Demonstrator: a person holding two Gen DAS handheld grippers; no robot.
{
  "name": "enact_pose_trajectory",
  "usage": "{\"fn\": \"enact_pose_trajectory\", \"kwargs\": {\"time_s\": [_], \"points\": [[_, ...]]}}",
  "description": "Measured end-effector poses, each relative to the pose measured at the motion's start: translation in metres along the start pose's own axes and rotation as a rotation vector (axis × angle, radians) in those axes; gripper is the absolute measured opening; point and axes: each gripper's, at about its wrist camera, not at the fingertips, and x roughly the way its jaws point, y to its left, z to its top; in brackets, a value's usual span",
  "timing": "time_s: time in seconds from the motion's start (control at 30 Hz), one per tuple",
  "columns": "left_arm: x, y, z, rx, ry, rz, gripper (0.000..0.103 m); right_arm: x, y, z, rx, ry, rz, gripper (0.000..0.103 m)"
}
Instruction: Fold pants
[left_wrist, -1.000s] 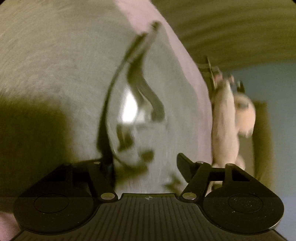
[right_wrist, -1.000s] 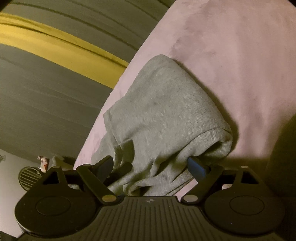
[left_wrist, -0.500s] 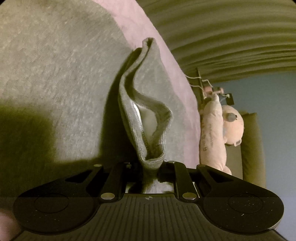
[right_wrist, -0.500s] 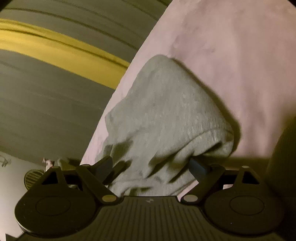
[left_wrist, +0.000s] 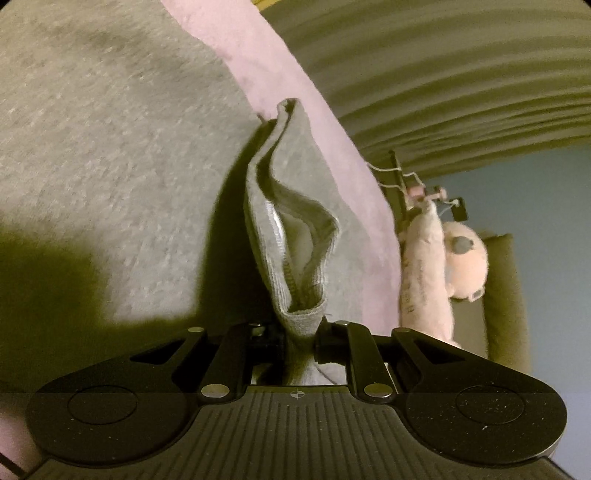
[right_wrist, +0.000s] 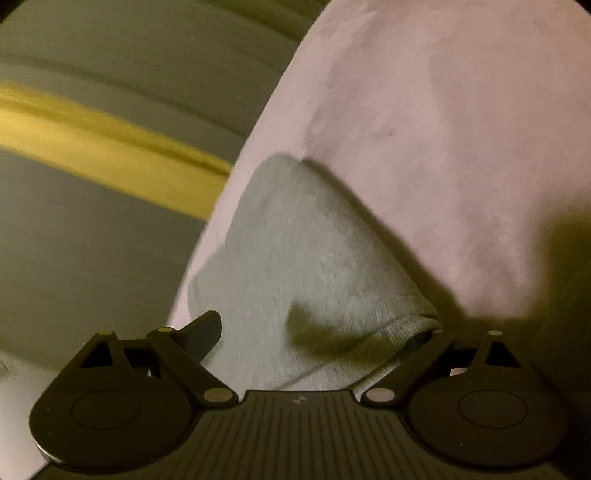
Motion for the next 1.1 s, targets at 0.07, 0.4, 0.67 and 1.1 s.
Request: {"fn": "enact_pose_trajectory", "kwargs": {"time_s": [0.07, 0.4, 0.67, 1.1], "points": [[-0.005, -0.004, 0.001, 0.014, -0.014, 0.016, 0.015, 0.003, 0.003, -0.003, -0.011, -0.019, -0.04, 0.093], [-0.117, -0.006, -0.002, 0.108, -0.342, 0.186, 0.006, -0.004, 0.063, -0.032, -0.324, 0.014, -0.005, 0.092], [-0.092, 0.0, 0.005, 0.072, -0.196, 0.177, 0.05, 0.017, 0.033, -0.031, -0.263, 0.105, -0.169, 0.097], [-0.009, -0.01, 0.074, 0.199, -0.018, 0.212, 0.074, -0.012, 0.053, -0.024, -0.29, 0.16, -0.067, 0.099]]}}
